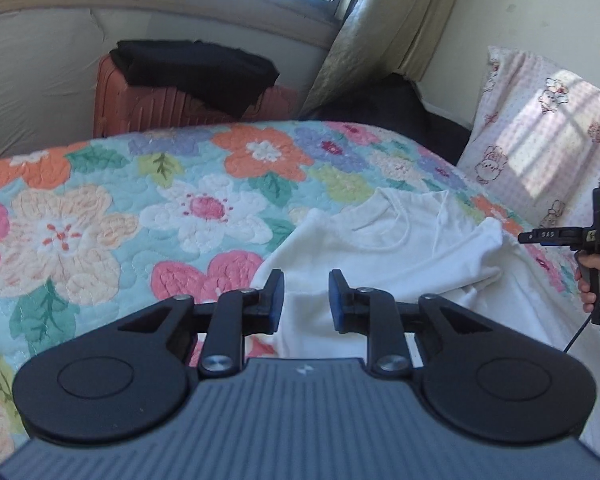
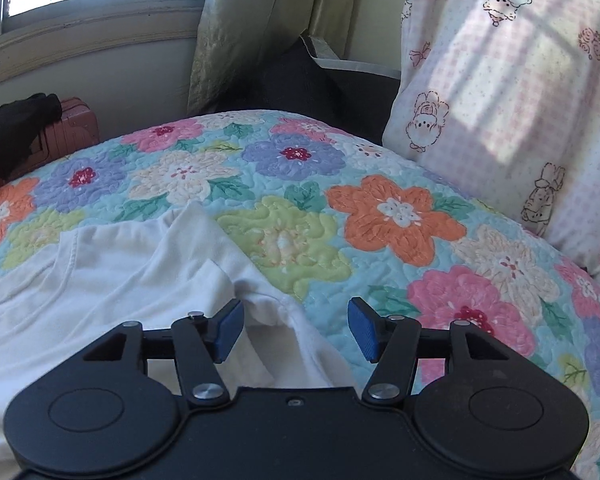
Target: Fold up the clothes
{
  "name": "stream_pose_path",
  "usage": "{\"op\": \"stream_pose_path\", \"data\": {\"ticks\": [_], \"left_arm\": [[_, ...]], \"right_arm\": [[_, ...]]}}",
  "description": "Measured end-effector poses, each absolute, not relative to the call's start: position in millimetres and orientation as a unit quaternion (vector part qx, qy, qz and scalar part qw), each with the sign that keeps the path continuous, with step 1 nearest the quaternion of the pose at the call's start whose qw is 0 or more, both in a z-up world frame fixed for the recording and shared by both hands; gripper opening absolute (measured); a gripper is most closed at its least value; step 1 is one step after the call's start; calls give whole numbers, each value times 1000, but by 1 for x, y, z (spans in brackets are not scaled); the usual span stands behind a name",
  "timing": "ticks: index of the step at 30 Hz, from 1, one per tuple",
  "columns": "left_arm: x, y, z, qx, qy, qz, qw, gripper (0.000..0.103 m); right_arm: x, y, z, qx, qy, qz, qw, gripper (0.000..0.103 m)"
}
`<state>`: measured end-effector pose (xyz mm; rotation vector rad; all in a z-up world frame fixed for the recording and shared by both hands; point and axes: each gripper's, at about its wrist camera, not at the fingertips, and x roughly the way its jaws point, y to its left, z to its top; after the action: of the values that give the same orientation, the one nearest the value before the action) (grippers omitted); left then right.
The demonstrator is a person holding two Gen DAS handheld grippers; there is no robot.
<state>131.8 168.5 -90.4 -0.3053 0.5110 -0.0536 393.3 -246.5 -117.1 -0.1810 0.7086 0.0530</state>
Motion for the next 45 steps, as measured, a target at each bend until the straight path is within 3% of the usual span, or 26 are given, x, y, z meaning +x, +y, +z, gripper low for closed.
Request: {"op": "stream_pose_path", "data": {"ticks": [8,10,13,17,18,20,21,22,23,24,27,31,35,36,45], "left_arm": [[135,72,-104,-81,315,-191,926,37],[132,48,-111,-44,320,-206,924,49],[130,14,-120,8,326,-218,920,58],[133,-12,-137,65,336,-202,918,61],[135,-13,-142,75,340,-192,917,58],[140,-12,-148,82,350,-183,915,16],[142,-9,-150,76,355,-184,913,2],[144,-5,-151,70,360,-186,912,1],[141,-3,-147,73,354,-186,914,1],[136,0,-143,79,346,-187,916,1],[126,10,-136,79,347,-199,913,0],[129,18,-139,71,367,-209,904,0],[130,21,-139,74,373,-206,901,0],[129,23,-138,75,370,-205,903,0],[130,34,-132,80,371,-196,904,1]], "right_arm": [[381,-294,-137,-93,394,21,914,64],[383,-298,-145,-87,404,24,910,64],[386,-302,-152,-74,411,36,908,63],[386,-300,-150,-38,394,88,914,63],[386,-299,-150,-31,393,103,913,63],[389,-290,-156,-61,403,113,906,63],[391,-284,-160,-91,408,106,902,58],[392,-282,-162,-115,406,92,902,48],[394,-286,-162,-118,400,81,905,14],[398,-297,-159,-96,391,68,913,7],[414,-332,-152,-15,384,29,923,7],[429,-341,-165,-2,419,13,908,12],[436,-357,-158,65,434,-38,898,53],[433,-361,-153,80,427,-53,899,57],[371,-381,-107,100,376,-33,921,59]]}}
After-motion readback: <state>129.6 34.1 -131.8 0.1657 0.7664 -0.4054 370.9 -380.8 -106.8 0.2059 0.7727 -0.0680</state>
